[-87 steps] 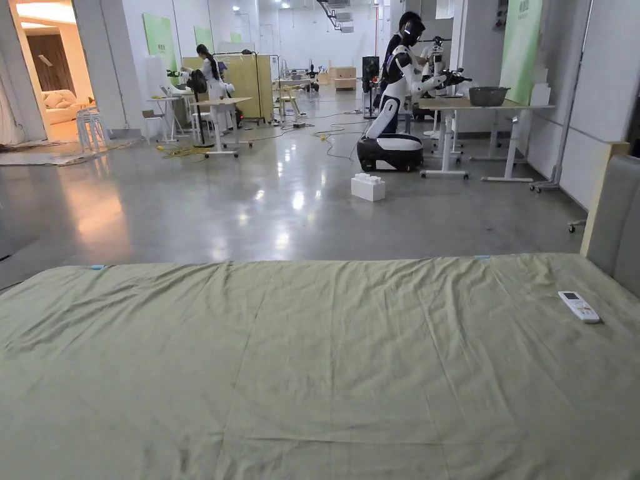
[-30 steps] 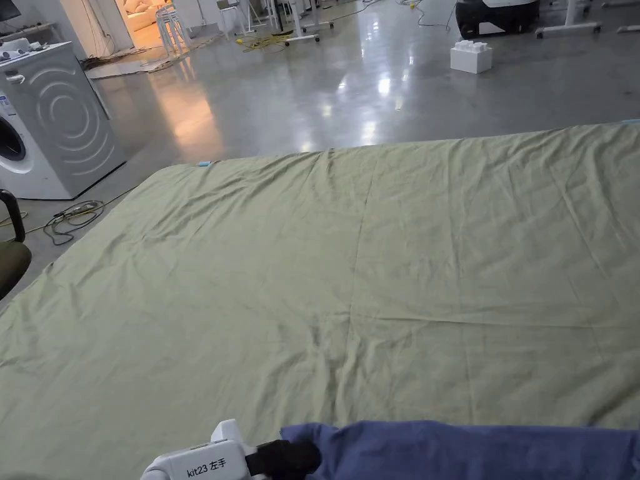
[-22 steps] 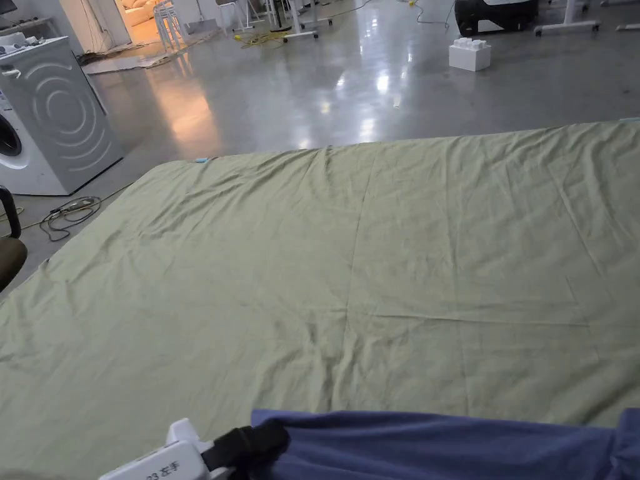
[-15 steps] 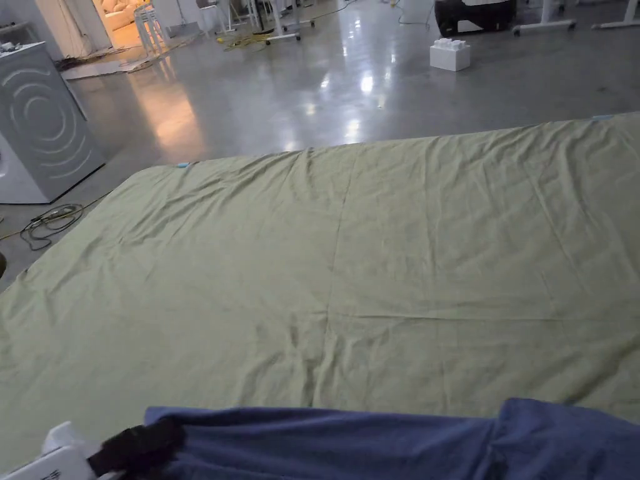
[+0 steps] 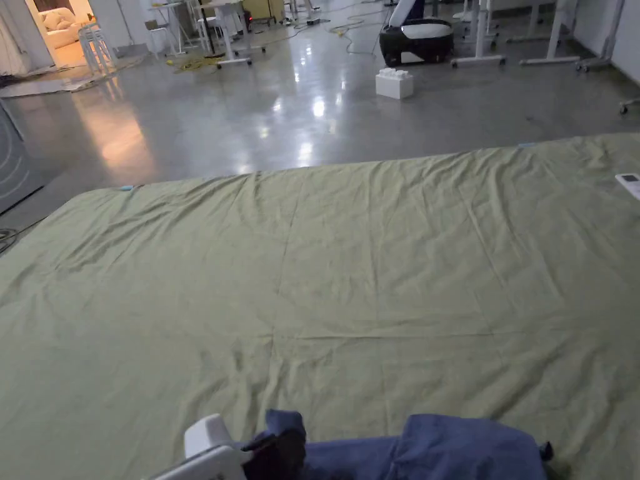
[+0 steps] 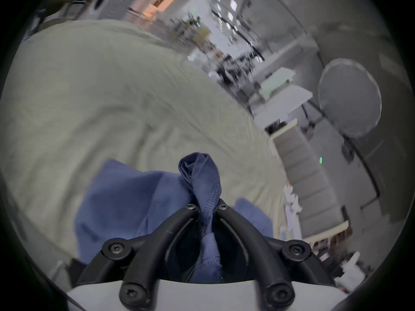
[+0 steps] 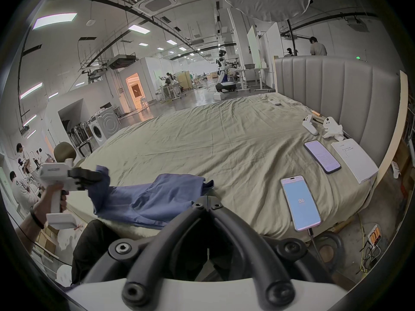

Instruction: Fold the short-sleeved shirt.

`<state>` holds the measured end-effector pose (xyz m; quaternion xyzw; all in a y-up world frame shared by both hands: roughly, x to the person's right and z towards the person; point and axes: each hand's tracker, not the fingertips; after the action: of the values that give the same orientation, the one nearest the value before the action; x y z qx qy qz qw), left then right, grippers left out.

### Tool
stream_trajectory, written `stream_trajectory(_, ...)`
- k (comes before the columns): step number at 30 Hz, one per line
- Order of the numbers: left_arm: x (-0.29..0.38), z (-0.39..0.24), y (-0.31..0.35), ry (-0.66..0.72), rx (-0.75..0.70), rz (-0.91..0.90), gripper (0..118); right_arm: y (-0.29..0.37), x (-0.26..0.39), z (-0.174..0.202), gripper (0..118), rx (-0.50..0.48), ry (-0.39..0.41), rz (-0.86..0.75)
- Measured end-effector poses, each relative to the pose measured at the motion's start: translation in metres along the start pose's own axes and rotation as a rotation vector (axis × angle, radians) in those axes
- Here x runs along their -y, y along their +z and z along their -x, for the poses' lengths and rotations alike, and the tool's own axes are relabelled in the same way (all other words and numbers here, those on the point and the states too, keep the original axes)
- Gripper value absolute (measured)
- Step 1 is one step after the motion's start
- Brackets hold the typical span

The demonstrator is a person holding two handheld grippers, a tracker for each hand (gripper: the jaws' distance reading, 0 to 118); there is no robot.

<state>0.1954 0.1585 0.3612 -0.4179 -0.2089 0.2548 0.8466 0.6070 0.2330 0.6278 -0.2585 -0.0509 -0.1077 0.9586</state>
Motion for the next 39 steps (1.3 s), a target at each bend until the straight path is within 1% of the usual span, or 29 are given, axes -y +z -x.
stream_trajectory(1,0.005,-0.009,-0.018,-0.063,-0.027,0.043,9,0.004,0.001,-0.001,0,0.017,0.012,0.0)
stream_trajectory(2,0.009,-0.016,-0.032,-0.093,-0.067,0.069,9,0.008,0.004,-0.006,0,0.035,0.027,0.001)
stream_trajectory(4,0.016,-0.024,-0.052,-0.112,-0.087,0.123,10,0.015,0.009,-0.011,0,0.056,0.055,0.01)
stream_trajectory(5,0.018,-0.026,-0.057,-0.133,-0.089,0.155,19,0.017,0.012,-0.012,0,0.063,0.062,0.016)
stream_trajectory(6,0.019,-0.029,-0.06,-0.164,-0.087,0.166,37,0.017,0.014,-0.013,0,0.068,0.064,0.028)
stream_trajectory(7,0.019,-0.029,-0.053,-0.19,-0.06,0.154,60,0.016,0.017,-0.014,0,0.07,0.065,0.042)
stream_trajectory(8,0.017,-0.032,-0.045,-0.188,-0.065,0.118,86,0.014,0.019,-0.016,0,0.07,0.064,0.056)
stream_trajectory(9,0.012,-0.034,-0.033,-0.187,-0.057,0.073,97,0.012,0.022,-0.018,0,0.067,0.064,0.068)
stream_trajectory(12,-0.007,-0.028,0.013,-0.142,-0.004,-0.059,96,0.005,0.026,-0.019,0,0.049,0.051,0.085)
stream_trajectory(13,-0.01,-0.023,0.025,-0.102,-0.034,-0.099,95,0.003,0.026,-0.019,0,0.033,0.046,0.087)
stream_trajectory(14,-0.012,-0.017,0.034,-0.063,-0.059,-0.127,90,0.001,0.026,-0.017,0,0.026,0.044,0.088)
stream_trajectory(15,-0.013,-0.009,0.039,-0.02,-0.07,-0.141,79,-0.001,0.026,-0.017,0,0.02,0.042,0.089)
stream_trajectory(16,-0.011,-0.001,0.04,0.003,-0.059,-0.132,57,-0.003,0.026,-0.016,0,0.014,0.04,0.091)
stream_trajectory(17,-0.008,0.006,0.033,0.007,-0.043,-0.109,19,-0.005,0.026,-0.016,0,0.01,0.037,0.092)
stream_trajectory(18,0.0,0.01,0.022,0.03,-0.048,-0.059,7,-0.005,0.026,-0.014,0,0.006,0.036,0.094)
stream_trajectory(19,0.007,0.015,0.009,0.063,-0.059,-0.022,7,-0.005,0.026,-0.013,0,0.003,0.035,0.096)
stream_trajectory(22,0.031,0.021,-0.032,0.103,0.051,0.114,7,-0.001,0.027,-0.011,0,0.006,0.04,0.094)
stream_trajectory(23,0.04,0.015,-0.047,0.098,0.073,0.172,7,0.001,0.027,-0.011,0,0.006,0.036,0.093)
stream_trajectory(24,0.049,0.009,-0.06,0.055,0.08,0.21,6,0.002,0.027,-0.012,0,0.007,0.029,0.091)
stream_trajectory(26,0.062,0.001,-0.079,-0.008,0.056,0.262,5,0.004,0.029,-0.014,0,0.014,0.02,0.092)
stream_trajectory(28,0.06,-0.006,-0.083,0.016,0.071,0.238,5,0.005,0.03,-0.016,0,0.03,0.018,0.102)
stream_trajectory(30,0.048,-0.007,-0.07,-0.005,0.072,0.238,5,0.005,0.031,-0.018,0,0.04,0.019,0.102)
stream_trajectory(32,0.034,-0.004,-0.043,-0.027,0.077,0.159,6,0.005,0.031,-0.021,0,0.035,0.005,0.103)
stream_trajectory(33,0.025,0.002,-0.026,-0.022,0.078,0.118,12,0.005,0.031,-0.022,0,0.033,-0.002,0.102)
stream_trajectory(34,0.016,0.01,-0.01,-0.007,0.088,0.078,23,0.003,0.031,-0.023,0,0.03,-0.011,0.102)
stream_trajectory(35,0.007,0.018,0.007,0.007,0.102,0.043,50,0.001,0.031,-0.024,0,0.024,-0.021,0.104)
stream_trajectory(37,-0.008,0.04,0.034,0.015,0.115,0.0,95,0.0,0.033,-0.025,0,0.01,-0.045,0.117)
stream_trajectory(38,-0.013,0.051,0.044,0.017,0.1,-0.02,112,0.0,0.035,-0.027,0,-0.004,-0.055,0.122)
stream_trajectory(39,-0.017,0.065,0.05,0.03,0.084,-0.026,114,0.0,0.038,-0.028,0,-0.017,-0.063,0.13)
